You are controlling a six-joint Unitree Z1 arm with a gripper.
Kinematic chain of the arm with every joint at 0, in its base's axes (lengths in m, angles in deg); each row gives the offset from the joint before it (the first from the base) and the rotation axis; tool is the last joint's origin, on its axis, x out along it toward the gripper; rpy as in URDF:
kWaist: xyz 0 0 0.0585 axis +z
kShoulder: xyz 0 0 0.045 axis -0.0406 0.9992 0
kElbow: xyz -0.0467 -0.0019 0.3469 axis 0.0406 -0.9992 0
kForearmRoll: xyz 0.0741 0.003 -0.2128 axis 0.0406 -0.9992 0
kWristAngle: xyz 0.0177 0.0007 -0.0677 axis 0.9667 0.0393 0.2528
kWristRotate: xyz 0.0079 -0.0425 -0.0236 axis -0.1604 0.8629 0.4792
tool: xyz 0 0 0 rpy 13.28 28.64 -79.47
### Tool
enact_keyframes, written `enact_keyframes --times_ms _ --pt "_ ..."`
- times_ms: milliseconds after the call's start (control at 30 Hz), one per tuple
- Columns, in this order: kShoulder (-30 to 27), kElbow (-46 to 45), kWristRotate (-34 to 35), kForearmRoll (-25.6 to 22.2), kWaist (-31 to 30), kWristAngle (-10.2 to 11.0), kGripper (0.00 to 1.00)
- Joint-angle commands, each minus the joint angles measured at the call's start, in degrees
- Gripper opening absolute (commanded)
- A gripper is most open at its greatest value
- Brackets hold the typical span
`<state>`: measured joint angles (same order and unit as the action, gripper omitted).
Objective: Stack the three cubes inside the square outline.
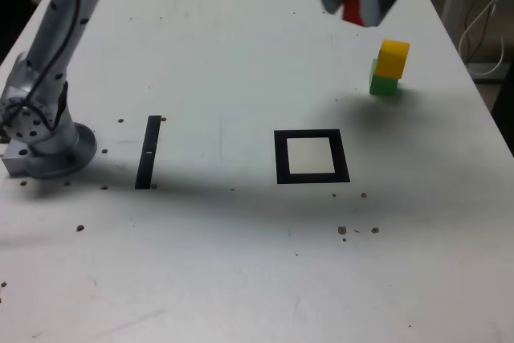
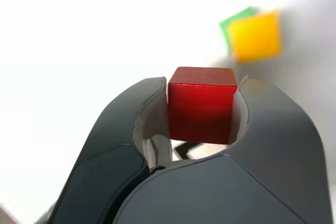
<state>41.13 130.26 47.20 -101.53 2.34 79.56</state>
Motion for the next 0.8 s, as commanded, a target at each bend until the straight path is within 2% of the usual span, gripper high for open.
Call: enact_keyframes --times_ms 0,100,333,467,600,700,767 --pt "-3.0 -4.9 3.9 -0.3 -1.3 0.0 0.19" --pt "-5.6 -9.9 9.2 -0.4 -3.5 -1.7 0.19" --pt "-8.1 -17.6 22.0 -0.1 -9.3 -8.6 0.19" --pt "-8.0 -22.3 28.9 2.0 -12.2 -10.6 0.19" --pt "-9.8 -29.5 36.1 8.1 -13.8 -11.9 0.19" --pt "-11.4 -35.0 40.7 15.0 -14.3 -13.9 0.19" --pt "-11.3 -36.7 42.4 17.8 -14.6 -14.9 0.19"
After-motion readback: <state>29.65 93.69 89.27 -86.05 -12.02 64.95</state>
